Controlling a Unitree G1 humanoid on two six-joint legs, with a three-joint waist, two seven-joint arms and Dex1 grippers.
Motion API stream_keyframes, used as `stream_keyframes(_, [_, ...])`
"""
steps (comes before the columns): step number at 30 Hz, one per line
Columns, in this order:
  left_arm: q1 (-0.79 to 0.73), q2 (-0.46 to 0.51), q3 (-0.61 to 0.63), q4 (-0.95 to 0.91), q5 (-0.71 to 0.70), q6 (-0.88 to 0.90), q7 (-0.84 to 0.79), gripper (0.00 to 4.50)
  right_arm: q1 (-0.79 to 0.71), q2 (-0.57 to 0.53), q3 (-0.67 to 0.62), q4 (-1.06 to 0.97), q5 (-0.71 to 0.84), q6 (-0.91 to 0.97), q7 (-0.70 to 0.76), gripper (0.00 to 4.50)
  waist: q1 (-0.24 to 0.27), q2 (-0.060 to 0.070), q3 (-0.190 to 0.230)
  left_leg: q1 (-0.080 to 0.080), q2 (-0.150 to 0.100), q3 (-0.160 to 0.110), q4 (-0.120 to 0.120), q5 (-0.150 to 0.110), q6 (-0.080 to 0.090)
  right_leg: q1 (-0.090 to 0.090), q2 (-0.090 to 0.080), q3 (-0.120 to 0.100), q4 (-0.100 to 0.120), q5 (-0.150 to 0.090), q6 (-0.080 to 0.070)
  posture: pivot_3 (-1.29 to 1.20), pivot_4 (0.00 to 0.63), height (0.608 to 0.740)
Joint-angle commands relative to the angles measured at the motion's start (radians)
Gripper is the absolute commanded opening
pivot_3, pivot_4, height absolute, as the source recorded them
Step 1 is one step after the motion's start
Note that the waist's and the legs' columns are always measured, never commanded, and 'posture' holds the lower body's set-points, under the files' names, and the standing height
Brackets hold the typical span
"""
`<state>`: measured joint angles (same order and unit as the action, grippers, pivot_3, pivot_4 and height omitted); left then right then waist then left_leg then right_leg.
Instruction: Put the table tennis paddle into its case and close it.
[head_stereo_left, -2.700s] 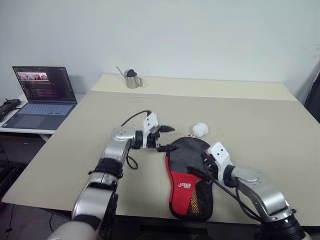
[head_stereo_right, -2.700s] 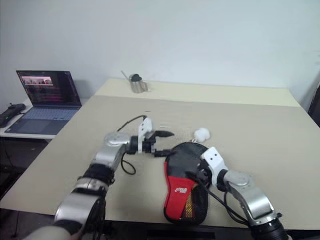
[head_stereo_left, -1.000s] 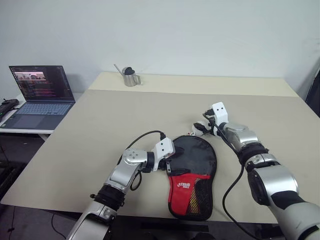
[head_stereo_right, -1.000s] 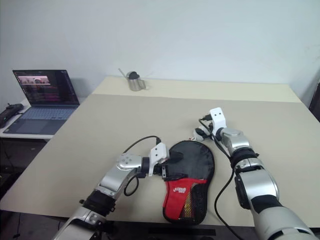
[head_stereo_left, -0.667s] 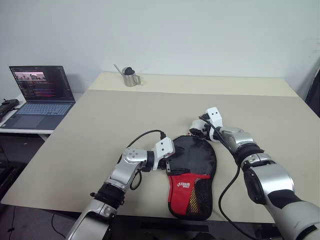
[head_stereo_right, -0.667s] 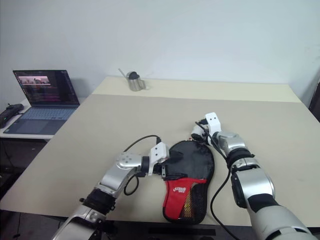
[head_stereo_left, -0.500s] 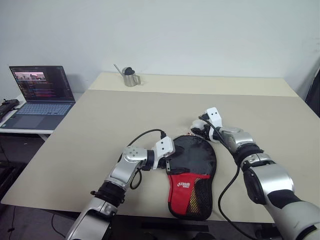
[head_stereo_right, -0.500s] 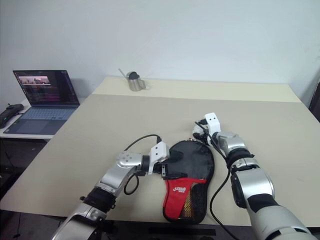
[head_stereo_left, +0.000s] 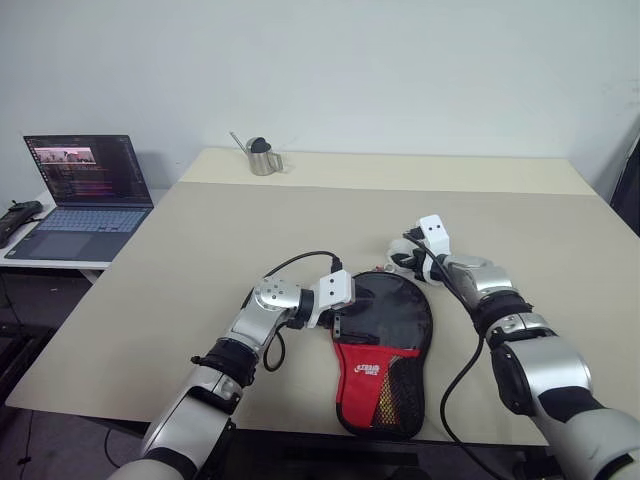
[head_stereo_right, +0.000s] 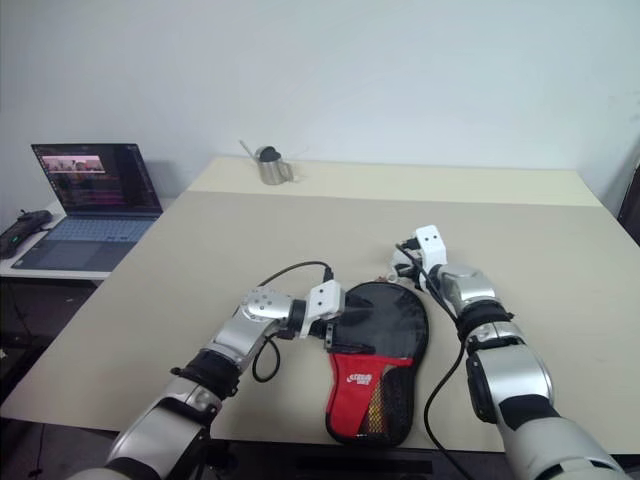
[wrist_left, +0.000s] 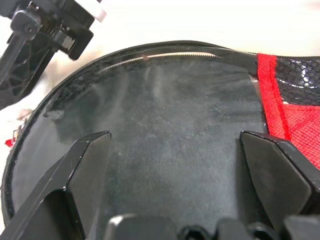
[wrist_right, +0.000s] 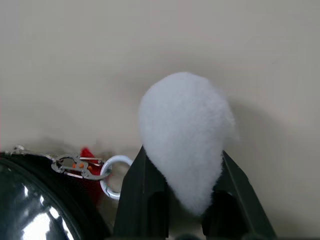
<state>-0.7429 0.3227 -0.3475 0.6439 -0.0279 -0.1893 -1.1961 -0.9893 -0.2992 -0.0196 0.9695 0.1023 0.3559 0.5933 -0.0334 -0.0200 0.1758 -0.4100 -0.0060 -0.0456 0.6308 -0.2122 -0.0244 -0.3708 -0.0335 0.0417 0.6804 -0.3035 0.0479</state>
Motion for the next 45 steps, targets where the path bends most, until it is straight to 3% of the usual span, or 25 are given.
stream_keyframes(1, [0.061,0.002,-0.081,0.08,0.081,0.007,-0.046,4.5,0.059,-0.057,-0.018,-0.188,0.017,0.087,0.015,0.36,0.0,0.001,-0.001,0.0,0.0,0.0,0.0,0.0,0.0,0.0,0.0,0.0,0.0,0.0,0.0,0.0,0.15,0.74])
stream_keyframes(14, [0.057,-0.054,-0.101,0.147,0.092,0.004,-0.094,4.5,0.44,-0.291,-0.086,-0.851,0.094,0.48,0.03,0.36,0.019,0.01,-0.012,0.0,-0.002,-0.002,0.0,0.0,0.0,0.003,-0.001,-0.002,-0.003,-0.002,0.003,0.0,0.15,0.74])
stream_keyframes(25, [0.005,-0.109,-0.098,0.236,0.111,-0.031,-0.093,4.5,0.784,-0.505,-0.225,-1.351,0.326,0.808,0.148,0.36,0.039,0.009,-0.017,0.002,-0.003,-0.005,0.0,-0.001,0.001,0.011,-0.002,-0.005,-0.009,-0.003,0.004,0.0,0.15,0.74])
stream_keyframes(31, [-0.008,-0.128,-0.099,0.268,0.123,-0.053,-0.102,4.5,0.964,-0.573,-0.255,-1.513,0.427,0.85,0.206,0.36,0.044,0.007,-0.017,0.006,-0.004,-0.007,-0.002,-0.003,0.003,0.021,-0.003,-0.008,-0.02,-0.005,0.009,0.0,0.15,0.74])
stream_keyframes(45, [-0.031,-0.159,-0.096,0.31,0.152,-0.083,-0.098,4.5,1.314,-0.655,-0.326,-1.763,0.601,0.804,0.314,0.36,0.062,0.002,-0.02,0.007,-0.005,-0.008,-0.002,-0.005,0.004,0.024,-0.004,-0.009,-0.024,-0.006,0.012,0.0,0.15,0.74])
